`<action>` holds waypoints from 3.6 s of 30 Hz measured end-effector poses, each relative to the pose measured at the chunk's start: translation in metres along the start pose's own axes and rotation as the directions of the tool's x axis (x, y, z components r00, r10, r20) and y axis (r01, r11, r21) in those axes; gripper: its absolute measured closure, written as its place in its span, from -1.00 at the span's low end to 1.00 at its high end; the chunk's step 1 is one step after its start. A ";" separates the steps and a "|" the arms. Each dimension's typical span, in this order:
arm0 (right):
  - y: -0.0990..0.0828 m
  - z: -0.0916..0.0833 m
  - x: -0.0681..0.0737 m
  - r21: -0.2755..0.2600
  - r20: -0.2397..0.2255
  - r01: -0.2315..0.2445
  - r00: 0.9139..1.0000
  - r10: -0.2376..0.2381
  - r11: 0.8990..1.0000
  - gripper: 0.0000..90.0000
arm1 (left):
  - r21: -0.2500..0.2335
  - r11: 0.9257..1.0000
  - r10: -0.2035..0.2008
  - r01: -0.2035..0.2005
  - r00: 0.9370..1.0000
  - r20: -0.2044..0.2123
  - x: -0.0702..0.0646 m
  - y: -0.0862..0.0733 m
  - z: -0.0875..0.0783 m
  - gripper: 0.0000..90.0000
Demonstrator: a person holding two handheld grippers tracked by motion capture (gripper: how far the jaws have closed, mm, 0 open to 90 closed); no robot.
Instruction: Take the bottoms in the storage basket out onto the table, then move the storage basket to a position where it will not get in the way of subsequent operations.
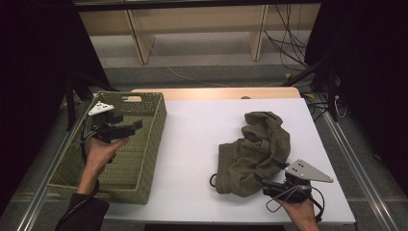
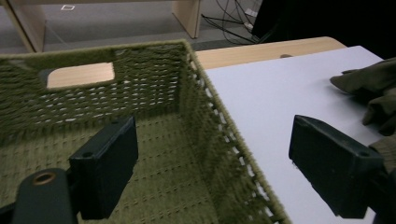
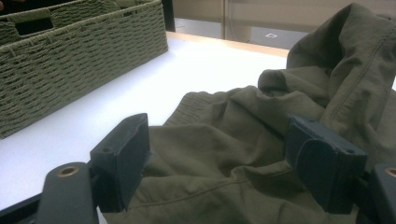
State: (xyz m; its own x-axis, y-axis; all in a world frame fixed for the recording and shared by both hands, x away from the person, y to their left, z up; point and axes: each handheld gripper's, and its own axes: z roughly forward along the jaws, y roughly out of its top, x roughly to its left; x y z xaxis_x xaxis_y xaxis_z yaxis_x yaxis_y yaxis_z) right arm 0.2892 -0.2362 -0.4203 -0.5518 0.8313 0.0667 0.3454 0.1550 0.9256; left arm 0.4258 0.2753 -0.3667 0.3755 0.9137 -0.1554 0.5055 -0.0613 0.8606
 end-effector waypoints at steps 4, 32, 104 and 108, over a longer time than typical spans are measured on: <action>0.000 0.000 0.000 -0.004 0.001 -0.006 1.000 0.006 1.000 -0.47 | 0.009 1.000 -0.003 0.004 0.999 -0.032 0.009 -0.004 -0.003 -0.66; -0.001 -0.001 0.000 0.000 -0.007 0.005 1.000 -0.005 1.000 -0.47 | 0.071 0.996 -0.039 0.058 0.968 -0.246 0.067 -0.019 -0.030 -0.66; 0.000 0.006 0.004 0.025 0.007 0.035 0.999 -0.036 0.999 -0.46 | 0.317 0.896 -0.149 0.311 0.882 -0.446 0.117 -0.014 -0.032 0.85; 0.001 0.005 0.004 0.016 0.005 0.035 0.999 -0.035 0.999 -0.46 | 0.327 0.894 -0.136 0.307 0.880 -0.455 0.117 -0.014 -0.032 0.86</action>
State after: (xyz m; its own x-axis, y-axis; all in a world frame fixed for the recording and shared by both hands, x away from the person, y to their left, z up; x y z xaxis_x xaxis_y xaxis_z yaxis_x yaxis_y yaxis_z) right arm 0.2908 -0.2300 -0.4209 -0.5594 0.8283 0.0326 0.3386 0.1924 0.9211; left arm 0.4372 0.3959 -0.3815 -0.0917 0.9952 -0.0332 0.8209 0.0944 0.5631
